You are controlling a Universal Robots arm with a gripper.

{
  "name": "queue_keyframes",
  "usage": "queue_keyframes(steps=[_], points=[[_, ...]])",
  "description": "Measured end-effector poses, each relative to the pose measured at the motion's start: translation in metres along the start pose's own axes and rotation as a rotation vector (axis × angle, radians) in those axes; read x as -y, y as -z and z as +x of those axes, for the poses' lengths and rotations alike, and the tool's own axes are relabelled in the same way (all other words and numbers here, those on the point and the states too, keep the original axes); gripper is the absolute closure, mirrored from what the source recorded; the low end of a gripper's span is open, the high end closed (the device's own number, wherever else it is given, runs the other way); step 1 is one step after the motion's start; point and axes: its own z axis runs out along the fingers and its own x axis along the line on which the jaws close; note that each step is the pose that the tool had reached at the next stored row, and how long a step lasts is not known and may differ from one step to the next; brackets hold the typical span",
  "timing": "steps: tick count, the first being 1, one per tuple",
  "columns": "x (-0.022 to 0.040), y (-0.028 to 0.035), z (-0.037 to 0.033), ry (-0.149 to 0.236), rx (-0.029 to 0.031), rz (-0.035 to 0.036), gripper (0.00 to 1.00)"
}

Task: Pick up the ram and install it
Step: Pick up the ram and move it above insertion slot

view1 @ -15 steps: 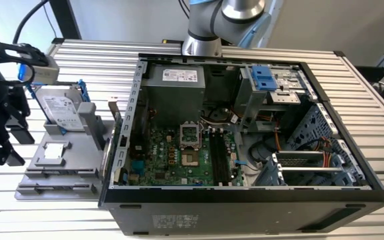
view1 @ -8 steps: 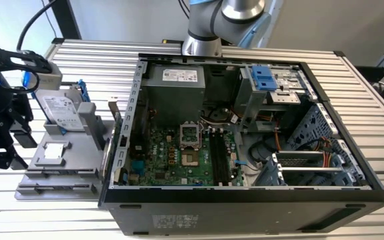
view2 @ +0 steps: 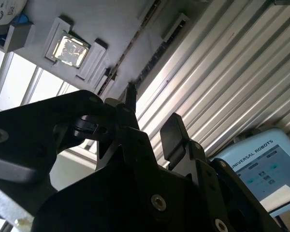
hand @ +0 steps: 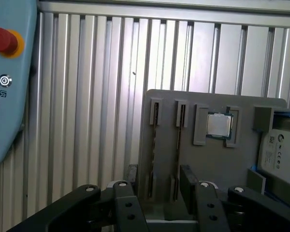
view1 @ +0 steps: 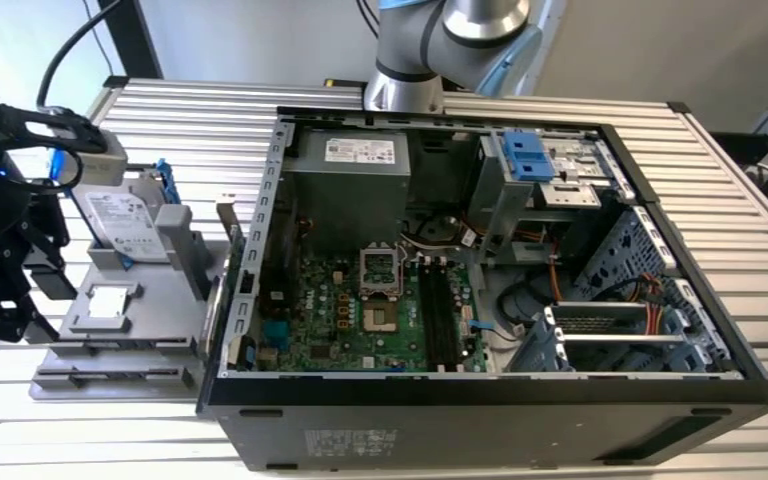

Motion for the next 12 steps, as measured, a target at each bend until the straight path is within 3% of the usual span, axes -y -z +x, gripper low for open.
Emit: queue_keyframes(steps=[12], points=[[0.0002,-0.0080,-0.0002,0.000,-0.0001,0.0001,0.00]])
